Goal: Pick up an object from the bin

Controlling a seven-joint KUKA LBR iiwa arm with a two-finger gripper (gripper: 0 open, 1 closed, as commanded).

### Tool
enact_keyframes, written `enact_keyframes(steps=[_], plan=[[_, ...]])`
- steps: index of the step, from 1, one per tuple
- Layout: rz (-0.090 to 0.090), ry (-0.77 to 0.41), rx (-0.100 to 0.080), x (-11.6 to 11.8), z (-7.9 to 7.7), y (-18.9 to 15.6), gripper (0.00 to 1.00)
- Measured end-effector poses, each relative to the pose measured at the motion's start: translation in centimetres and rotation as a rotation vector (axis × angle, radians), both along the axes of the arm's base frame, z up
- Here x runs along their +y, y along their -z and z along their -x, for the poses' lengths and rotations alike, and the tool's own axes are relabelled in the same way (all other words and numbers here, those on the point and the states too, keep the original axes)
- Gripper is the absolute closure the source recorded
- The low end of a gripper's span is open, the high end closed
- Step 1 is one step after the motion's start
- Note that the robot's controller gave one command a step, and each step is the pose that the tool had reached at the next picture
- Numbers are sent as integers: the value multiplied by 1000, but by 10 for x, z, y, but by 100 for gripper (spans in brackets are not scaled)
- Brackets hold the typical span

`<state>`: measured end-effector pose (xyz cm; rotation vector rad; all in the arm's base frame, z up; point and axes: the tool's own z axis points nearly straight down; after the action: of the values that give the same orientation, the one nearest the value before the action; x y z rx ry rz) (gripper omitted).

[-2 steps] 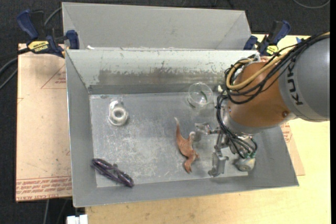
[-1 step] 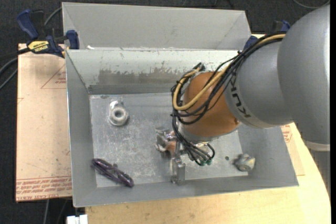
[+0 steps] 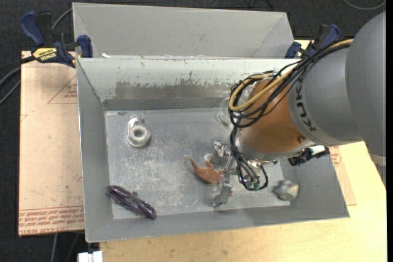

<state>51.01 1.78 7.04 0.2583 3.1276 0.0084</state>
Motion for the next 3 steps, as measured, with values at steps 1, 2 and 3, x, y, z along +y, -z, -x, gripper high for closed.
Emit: enact_keyframes(steps=[1, 2, 3], plan=[[5, -488, -14, -5, -45, -2, 100], [5, -487, -14, -5, -44, -2, 100], [3, -481, -10, -2, -27, -71, 100]])
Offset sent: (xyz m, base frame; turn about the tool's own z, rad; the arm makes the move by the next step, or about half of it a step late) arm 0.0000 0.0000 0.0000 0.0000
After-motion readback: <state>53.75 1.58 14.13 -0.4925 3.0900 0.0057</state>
